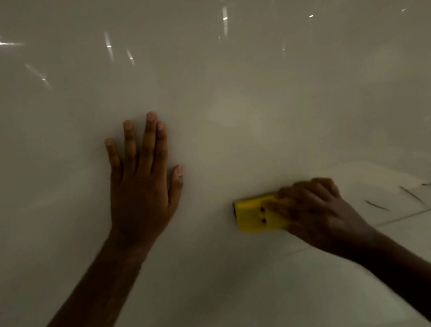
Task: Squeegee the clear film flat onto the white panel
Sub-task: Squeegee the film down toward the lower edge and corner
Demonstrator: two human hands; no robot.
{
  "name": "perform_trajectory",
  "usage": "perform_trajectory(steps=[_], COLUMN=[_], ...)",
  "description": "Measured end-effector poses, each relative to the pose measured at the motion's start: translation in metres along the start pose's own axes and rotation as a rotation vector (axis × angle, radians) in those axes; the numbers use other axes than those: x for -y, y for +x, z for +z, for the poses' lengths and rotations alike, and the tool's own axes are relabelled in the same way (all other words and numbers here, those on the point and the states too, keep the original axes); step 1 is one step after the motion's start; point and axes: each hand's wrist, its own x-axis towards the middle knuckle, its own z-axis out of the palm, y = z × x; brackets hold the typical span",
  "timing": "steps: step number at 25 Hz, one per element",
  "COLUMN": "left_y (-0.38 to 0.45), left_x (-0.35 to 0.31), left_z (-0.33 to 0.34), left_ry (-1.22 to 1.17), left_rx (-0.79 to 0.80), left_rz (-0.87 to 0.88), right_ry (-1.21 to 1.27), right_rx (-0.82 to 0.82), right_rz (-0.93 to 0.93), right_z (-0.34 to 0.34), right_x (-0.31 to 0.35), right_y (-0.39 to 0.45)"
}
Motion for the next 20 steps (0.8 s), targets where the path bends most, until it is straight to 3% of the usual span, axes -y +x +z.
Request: perform_trajectory(steps=[3,9,12,17,20], left_y=[0.021,0.024,0.024,0.03,0.034], left_x=[-0.026,-0.037,-0.043,-0.061,-0.079], left_z=[0.002,0.005,0.007,0.008,0.011], left_ry=[-0.014,-0.013,-0.017,-0.008,-0.012], left_rx=[-0.013,-0.027,-0.025,-0.009,-0.004], left_rz=[-0.009,-0.017,-0.047,-0.04,-0.013], right_ry=[0.033,0.008,-0.008,0.031,0.046], right_rx=[-0.073,0.169,0.161,-0.038,0.014], right_rz=[0.08,-0.161,-0.063,0.227,0.115], right_z=[0.006,0.009,-0.01,-0.023,-0.009], right_x=[0.006,0.01,-0.023,-0.052,-0.033], right_y=[0.023,-0.089,-0.101,-0.036,-0.047])
